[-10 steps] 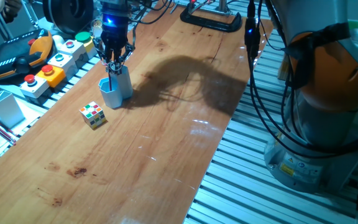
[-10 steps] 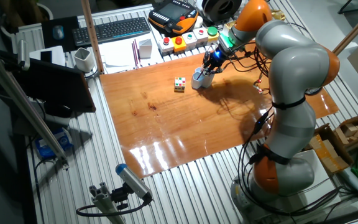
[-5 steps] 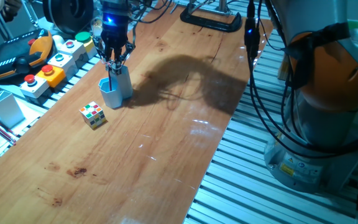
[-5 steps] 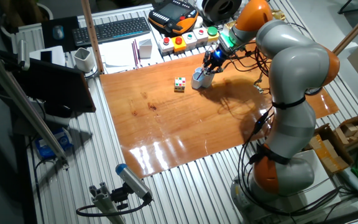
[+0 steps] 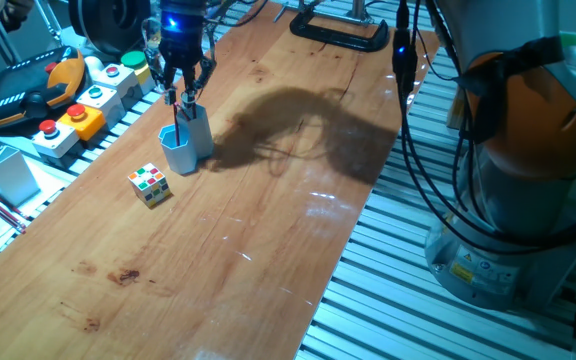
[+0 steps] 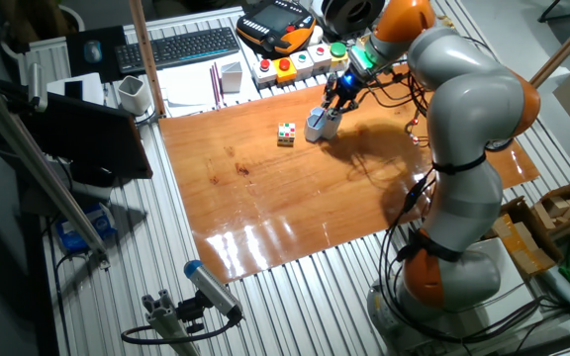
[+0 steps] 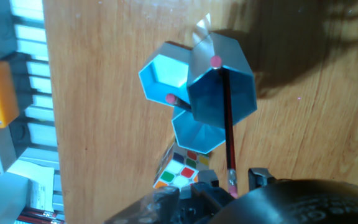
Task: Put the pen into the pen holder
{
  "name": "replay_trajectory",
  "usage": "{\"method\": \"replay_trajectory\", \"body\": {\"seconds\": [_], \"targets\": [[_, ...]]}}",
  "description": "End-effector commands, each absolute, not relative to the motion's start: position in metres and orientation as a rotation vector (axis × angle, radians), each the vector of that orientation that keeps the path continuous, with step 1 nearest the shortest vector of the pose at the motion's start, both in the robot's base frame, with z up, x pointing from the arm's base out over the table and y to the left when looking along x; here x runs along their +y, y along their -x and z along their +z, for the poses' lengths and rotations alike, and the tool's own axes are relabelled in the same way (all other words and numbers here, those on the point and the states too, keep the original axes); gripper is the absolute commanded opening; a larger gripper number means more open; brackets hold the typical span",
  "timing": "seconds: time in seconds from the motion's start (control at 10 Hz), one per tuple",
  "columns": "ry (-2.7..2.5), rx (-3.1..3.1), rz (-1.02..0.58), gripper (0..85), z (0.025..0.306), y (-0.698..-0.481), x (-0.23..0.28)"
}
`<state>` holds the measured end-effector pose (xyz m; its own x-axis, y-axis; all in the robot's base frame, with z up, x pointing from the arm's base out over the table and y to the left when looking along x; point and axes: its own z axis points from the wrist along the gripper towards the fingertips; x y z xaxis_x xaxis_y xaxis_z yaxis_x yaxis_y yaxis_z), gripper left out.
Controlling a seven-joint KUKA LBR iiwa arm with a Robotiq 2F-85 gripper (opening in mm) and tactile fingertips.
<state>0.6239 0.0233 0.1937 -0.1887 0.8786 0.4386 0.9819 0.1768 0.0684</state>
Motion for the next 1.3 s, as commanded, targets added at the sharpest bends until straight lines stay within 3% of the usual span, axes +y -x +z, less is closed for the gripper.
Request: {"method": "replay_trajectory", "body": {"seconds": [0.0, 0.2, 0.5, 0.9, 1.2], "targets": [[1.778, -2.174, -0.473, 35.7, 0.202, -0.623, 0.023], [1.764, -2.245, -0.446, 33.0, 0.223, -0.618, 0.024], [1.692, -2.413, -0.386, 1.3, 0.247, -0.607, 0.039], [1.357, -2.814, -0.116, 0.7, 0.270, -0.596, 0.080], [0.989, -2.998, -0.124, 0.7, 0.278, -0.581, 0.086]]}}
